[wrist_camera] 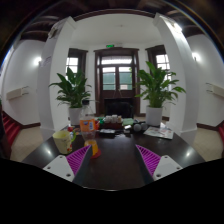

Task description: Pour water

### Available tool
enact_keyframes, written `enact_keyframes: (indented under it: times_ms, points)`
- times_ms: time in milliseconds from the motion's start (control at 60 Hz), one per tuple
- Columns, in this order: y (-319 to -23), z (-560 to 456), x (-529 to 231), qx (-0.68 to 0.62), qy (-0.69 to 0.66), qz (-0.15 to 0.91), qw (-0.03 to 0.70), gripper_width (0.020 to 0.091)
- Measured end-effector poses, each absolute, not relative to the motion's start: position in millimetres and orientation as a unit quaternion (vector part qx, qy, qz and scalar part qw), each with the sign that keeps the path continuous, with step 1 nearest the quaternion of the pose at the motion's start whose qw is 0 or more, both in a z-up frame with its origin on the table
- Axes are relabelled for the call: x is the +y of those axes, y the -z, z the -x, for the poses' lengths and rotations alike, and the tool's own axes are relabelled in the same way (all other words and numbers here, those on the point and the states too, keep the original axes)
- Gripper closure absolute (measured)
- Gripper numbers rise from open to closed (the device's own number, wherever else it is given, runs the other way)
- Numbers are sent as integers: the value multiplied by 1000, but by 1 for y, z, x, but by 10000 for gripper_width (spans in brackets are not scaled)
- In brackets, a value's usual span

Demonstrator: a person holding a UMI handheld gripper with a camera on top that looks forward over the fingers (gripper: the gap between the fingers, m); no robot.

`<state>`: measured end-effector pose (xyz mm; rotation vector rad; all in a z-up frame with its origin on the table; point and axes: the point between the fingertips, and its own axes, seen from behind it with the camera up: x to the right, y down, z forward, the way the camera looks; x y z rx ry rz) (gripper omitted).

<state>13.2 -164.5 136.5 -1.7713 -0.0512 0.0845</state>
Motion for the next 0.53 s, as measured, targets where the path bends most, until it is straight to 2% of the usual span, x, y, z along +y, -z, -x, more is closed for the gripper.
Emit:
enact_keyframes:
  times_ms: [200, 533]
  points:
    - [-156, -57, -184, 14, 9, 771, 637, 261]
    - [-160, -74, -201, 48, 25, 773, 633, 253]
